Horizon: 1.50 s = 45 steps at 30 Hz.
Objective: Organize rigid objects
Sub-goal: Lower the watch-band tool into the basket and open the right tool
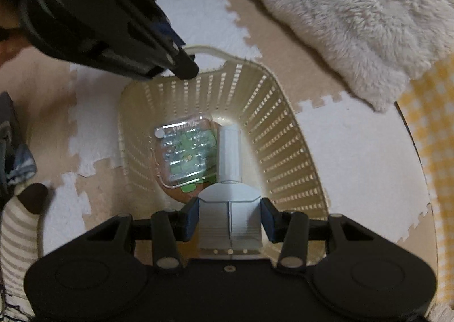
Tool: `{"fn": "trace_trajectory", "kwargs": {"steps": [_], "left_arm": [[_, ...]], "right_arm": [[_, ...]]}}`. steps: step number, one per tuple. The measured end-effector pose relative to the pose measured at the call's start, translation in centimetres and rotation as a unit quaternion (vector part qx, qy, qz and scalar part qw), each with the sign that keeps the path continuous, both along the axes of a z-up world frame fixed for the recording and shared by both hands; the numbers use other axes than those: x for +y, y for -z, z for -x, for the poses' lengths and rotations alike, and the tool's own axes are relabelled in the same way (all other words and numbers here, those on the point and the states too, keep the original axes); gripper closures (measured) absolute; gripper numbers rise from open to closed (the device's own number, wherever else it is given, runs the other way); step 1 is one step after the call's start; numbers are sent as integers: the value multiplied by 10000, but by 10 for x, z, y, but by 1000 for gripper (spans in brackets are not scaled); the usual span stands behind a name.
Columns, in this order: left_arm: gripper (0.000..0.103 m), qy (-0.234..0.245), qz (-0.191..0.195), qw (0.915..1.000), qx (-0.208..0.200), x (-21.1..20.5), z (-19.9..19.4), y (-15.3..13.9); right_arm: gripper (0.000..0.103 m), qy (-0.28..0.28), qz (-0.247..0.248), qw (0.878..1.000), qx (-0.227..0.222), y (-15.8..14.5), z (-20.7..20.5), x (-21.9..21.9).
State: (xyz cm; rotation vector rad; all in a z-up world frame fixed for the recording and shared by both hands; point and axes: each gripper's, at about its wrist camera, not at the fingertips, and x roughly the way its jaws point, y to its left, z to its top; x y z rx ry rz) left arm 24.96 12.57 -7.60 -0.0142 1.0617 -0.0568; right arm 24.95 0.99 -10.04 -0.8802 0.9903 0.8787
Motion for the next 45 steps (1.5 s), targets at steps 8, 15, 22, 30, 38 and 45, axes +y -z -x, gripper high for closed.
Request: {"fn": "trace_trajectory", "kwargs": {"steps": [8, 15, 22, 30, 38, 45], "left_arm": [[95, -11, 33, 10000, -15, 1, 1, 0], [95, -12, 27, 10000, -16, 2, 1, 0], [95, -10, 23, 10000, -17, 2, 1, 0], [95, -13, 26, 10000, -17, 1, 1, 0], [95, -13, 25, 10000, -18, 1, 1, 0], [95, -38, 67, 10000, -20, 4, 1, 0]], "right_arm": [[57, 148, 185, 9997, -49, 10, -10, -4], [60, 282, 154, 9995, -12, 8, -11, -11], [85, 236, 348, 9991, -42, 14, -10, -8], [85, 300, 390, 9988, 44, 14, -7, -7], [81, 1107, -332, 9925, 389, -6, -16, -28], [66, 1472, -773, 9855, 348, -22, -8, -46]]}}
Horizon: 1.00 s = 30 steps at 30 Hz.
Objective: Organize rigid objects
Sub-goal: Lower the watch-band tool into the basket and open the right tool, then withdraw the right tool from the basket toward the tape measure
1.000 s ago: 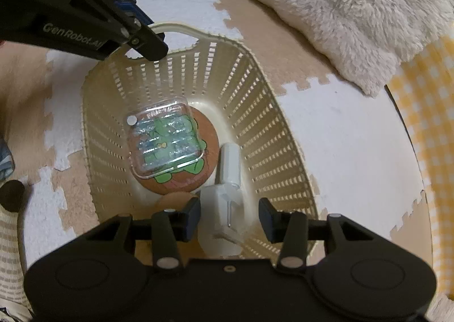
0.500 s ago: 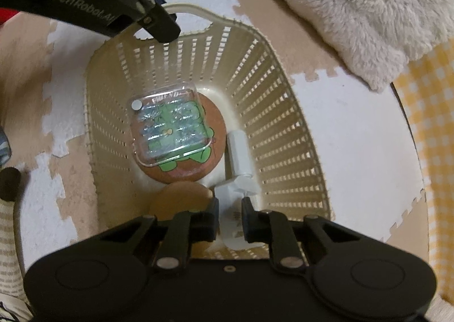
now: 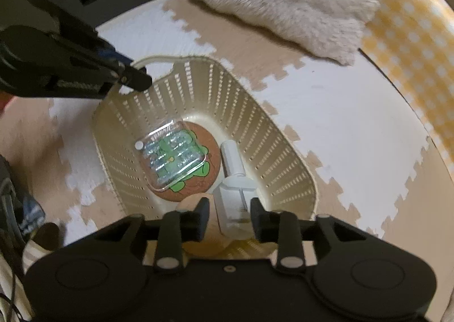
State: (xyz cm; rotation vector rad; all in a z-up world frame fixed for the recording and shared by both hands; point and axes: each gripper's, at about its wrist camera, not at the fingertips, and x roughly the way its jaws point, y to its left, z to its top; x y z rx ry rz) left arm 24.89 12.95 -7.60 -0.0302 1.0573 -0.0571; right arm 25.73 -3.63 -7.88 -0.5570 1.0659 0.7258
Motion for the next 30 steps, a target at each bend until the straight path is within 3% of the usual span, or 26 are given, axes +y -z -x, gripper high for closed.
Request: {"fn": "trace_trajectory", "kwargs": {"steps": [5, 14, 18, 22, 27, 30], "left_arm": [[95, -2, -5, 10000, -1, 0, 0, 0], [95, -8, 1, 10000, 1, 0, 0, 0], [95, -10, 4, 10000, 0, 0, 0, 0], [96, -8, -1, 10000, -1, 0, 0, 0], [96, -2, -31, 10000, 1, 0, 0, 0], [96, -3, -38, 10000, 2, -1, 0, 0]], "right_arm": [[56, 383, -597, 9972, -234, -20, 11, -22], [47, 931, -1421, 9820, -832, -58, 32, -57], [31, 1268, -1757, 9688, -1208, -76, 42, -78], [23, 1710, -1952, 9529, -1572, -88, 48, -104], [5, 2268, -1973, 9332, -1967, -89, 53, -136], [0, 2636, -1978, 9202, -2114, -81, 52, -153]]}}
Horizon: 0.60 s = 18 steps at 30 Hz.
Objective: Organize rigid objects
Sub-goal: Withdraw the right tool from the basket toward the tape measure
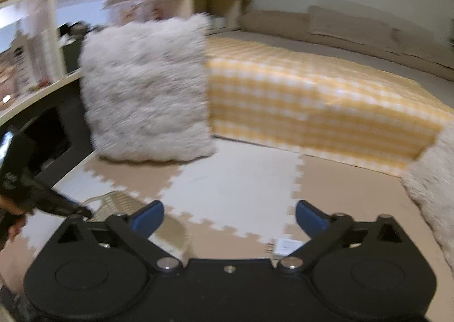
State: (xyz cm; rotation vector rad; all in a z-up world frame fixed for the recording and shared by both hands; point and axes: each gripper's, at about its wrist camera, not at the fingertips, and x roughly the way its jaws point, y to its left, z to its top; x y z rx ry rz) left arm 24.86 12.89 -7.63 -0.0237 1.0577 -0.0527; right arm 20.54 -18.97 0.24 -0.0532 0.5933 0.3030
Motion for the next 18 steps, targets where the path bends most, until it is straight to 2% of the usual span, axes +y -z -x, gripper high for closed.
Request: {"fn": "trace_trajectory", "kwargs": {"steps": [7, 12, 18], "left_arm": [[96, 17, -89, 10000, 0, -2, 0, 0], [96, 22, -111, 9999, 1, -4, 0, 0], [96, 32, -144, 9999, 1, -5, 0, 1]], "right_arm": [[0, 725, -69, 9973, 52, 36, -5, -34], [0, 1177, -223, 9925, 248, 66, -15, -53], [0, 1321, -332, 9885, 656, 101, -29, -73]]}}
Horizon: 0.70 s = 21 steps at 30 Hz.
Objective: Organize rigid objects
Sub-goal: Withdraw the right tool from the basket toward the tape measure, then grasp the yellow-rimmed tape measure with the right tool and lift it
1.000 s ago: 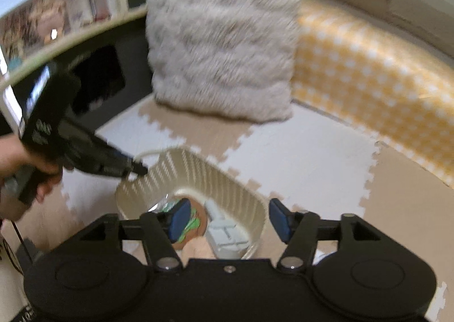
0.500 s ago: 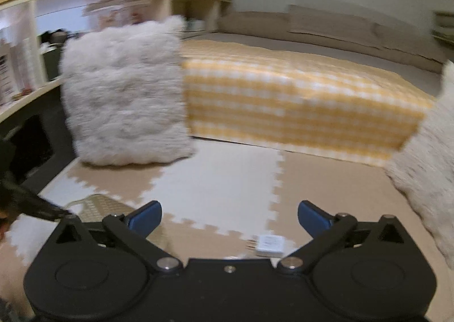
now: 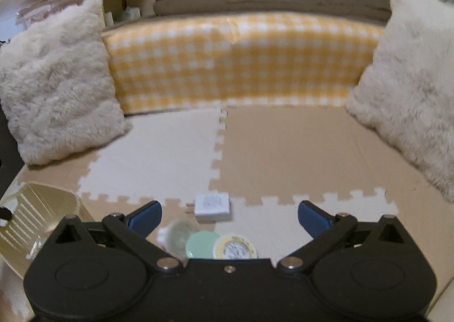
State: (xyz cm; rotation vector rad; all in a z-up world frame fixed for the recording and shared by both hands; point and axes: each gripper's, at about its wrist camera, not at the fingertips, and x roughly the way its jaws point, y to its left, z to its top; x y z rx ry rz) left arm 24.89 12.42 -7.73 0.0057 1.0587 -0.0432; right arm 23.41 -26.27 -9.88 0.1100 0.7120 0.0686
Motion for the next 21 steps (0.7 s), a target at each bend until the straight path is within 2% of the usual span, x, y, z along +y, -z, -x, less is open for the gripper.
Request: {"fn": "trace_trajectory", "kwargs": {"steps": [1, 3, 16, 21], "left_arm": [[96, 1, 1, 10000, 0, 0, 0, 0], [96, 4, -7, 10000, 0, 0, 0, 0], [95, 9, -16, 10000, 2, 0, 0, 0], [95, 9, -18, 10000, 2, 0, 0, 0]], "right_arm": [[2, 37, -70, 9999, 99, 5, -3, -3], [12, 37, -210, 9996, 208, 13, -7, -7], [26, 117, -422, 9950, 897, 62, -22, -3], [38, 154, -508, 9932, 1041, 69, -24, -8]]}}
